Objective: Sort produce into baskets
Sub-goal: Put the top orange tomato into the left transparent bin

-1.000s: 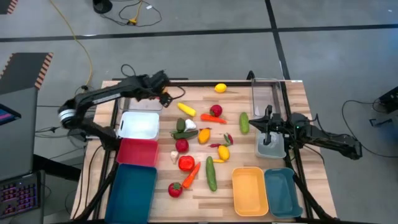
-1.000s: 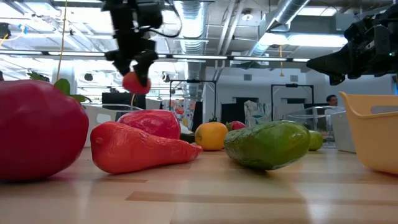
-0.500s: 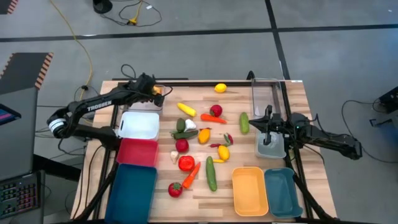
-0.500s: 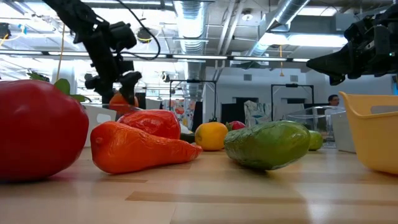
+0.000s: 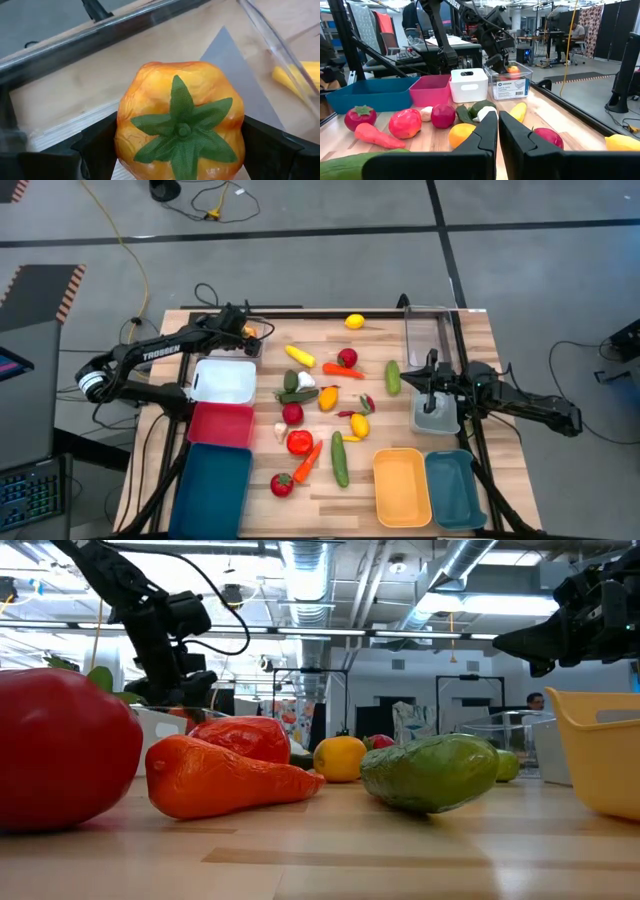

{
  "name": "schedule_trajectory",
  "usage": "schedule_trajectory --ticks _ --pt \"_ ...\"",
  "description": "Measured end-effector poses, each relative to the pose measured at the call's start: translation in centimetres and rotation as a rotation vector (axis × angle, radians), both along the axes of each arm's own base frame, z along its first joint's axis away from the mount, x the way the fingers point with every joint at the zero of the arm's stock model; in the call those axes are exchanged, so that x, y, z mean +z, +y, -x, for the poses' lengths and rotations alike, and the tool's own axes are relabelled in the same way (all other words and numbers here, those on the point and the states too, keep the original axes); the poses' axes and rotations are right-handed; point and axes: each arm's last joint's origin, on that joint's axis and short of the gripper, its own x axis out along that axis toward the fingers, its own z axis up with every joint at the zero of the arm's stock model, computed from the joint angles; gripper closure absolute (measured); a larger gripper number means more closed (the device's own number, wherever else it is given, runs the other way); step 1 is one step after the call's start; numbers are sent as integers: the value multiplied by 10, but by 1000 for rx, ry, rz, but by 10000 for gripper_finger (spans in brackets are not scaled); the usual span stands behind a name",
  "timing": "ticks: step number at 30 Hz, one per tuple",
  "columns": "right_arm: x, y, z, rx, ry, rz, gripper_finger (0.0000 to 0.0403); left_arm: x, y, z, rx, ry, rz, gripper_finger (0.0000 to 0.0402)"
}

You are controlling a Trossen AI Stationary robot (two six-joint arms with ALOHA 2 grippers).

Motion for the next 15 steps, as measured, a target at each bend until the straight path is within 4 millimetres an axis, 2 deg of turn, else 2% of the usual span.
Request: schedule_trajectory --ticks 7,15 --pt "0 0 0 0 0 0 356 -1 0 0 -20 4 -16 68" --pt "0 0 0 0 0 0 356 -1 0 -1 -53 6 -14 11"
